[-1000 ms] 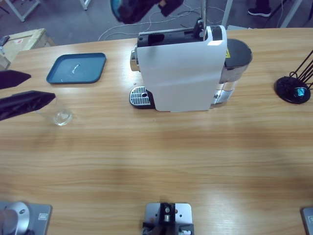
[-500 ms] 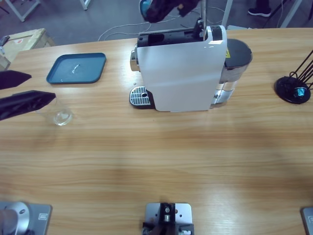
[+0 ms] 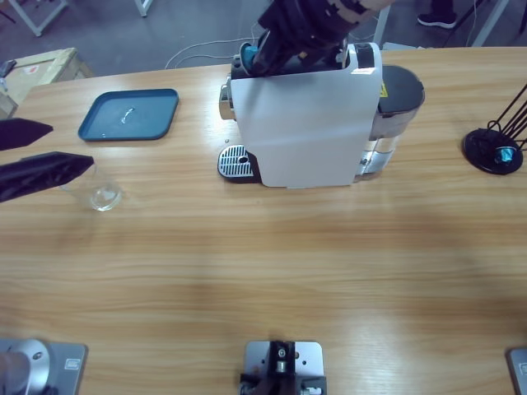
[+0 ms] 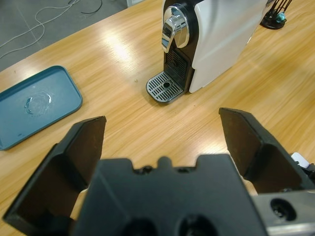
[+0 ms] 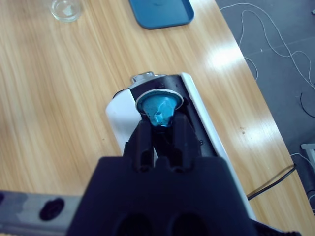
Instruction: Pour coffee
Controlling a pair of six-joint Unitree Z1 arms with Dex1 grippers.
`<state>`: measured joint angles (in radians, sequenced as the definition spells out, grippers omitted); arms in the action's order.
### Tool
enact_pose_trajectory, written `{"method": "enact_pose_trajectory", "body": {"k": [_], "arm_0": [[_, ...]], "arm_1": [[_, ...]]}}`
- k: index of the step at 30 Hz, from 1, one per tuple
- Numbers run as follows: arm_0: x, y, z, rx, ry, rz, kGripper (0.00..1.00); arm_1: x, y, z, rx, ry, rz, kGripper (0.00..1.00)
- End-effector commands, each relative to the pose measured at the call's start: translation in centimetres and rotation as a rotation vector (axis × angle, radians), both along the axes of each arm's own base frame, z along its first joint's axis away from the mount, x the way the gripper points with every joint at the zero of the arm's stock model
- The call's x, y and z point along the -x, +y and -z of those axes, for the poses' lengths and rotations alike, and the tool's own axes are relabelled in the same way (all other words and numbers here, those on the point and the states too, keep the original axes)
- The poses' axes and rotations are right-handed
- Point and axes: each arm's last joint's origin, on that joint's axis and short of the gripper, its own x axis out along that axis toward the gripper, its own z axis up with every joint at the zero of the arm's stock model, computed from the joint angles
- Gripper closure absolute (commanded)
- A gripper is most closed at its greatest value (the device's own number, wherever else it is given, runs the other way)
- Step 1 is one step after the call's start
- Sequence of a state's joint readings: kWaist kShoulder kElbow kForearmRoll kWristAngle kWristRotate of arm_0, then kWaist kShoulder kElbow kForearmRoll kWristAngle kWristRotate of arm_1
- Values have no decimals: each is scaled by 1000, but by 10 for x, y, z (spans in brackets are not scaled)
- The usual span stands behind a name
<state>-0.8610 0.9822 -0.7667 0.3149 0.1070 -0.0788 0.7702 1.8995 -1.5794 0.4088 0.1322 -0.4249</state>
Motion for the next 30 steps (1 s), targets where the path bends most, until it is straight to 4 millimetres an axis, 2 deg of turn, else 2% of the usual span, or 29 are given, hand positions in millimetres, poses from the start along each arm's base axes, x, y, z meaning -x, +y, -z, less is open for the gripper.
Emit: {"method": "enact_pose_trajectory", "body": {"k": [1, 2, 3, 5, 8, 9, 12, 13, 14, 16, 17, 18, 19, 22, 24, 26, 27, 30], "arm_0": [[-4, -2, 12, -29, 35, -27, 9], [-4, -2, 12, -28, 37, -26, 9], [-4, -2, 12, -29, 37, -26, 9], [-4, -2, 12, -29, 37, -26, 9], [-4, -2, 13, -30, 38, -26, 9], [-4, -2, 13, -31, 40, -27, 9], [-4, -2, 14, -32, 42, -26, 9], [-4, -2, 14, -31, 43, -26, 9], [-4, -2, 14, -30, 42, -27, 9], [-4, -2, 13, -29, 42, -27, 9], [-4, -2, 13, -27, 41, -28, 9], [-4, -2, 13, -28, 42, -31, 9], [-4, -2, 12, -26, 39, -32, 9], [-3, 0, 8, -11, 26, -32, 9], [-2, 2, 6, -1, 18, -32, 9], [-1, 2, 4, 13, 19, -41, 9], [-1, 2, 3, 21, 24, -48, 9], [-2, 0, 4, 25, 35, -48, 9]], "arm_1": [[-11, 8, 40, 49, 88, 26, 767], [-11, 8, 40, 49, 85, 34, 578], [-11, 7, 40, 49, 82, 39, 517], [-11, 7, 38, 45, 73, 50, 265], [-11, 6, 35, 39, 64, 56, 28], [-11, 6, 35, 38, 62, 56, 1], [-8, 3, 32, 35, 49, 63, 0], [-6, 2, 29, 30, 41, 64, 14], [-4, 1, 23, 20, 34, 61, 113], [4, 0, 7, -26, 43, 26, 614], [13, 1, -1, -59, 88, 47, 802], [24, 2, -9, -83, 138, 63, 944], [35, 4, -11, -78, 146, 44, 1000], [71, 3, -5, 8, 93, 74, 1000], [91, -6, -5, -10, 138, 105, 1000], [107, -23, -6, -46, 184, 192, 1000], [115, -38, -7, -84, 194, 287, 1000], [127, -72, -8, -201, 137, 527, 1000]]}}
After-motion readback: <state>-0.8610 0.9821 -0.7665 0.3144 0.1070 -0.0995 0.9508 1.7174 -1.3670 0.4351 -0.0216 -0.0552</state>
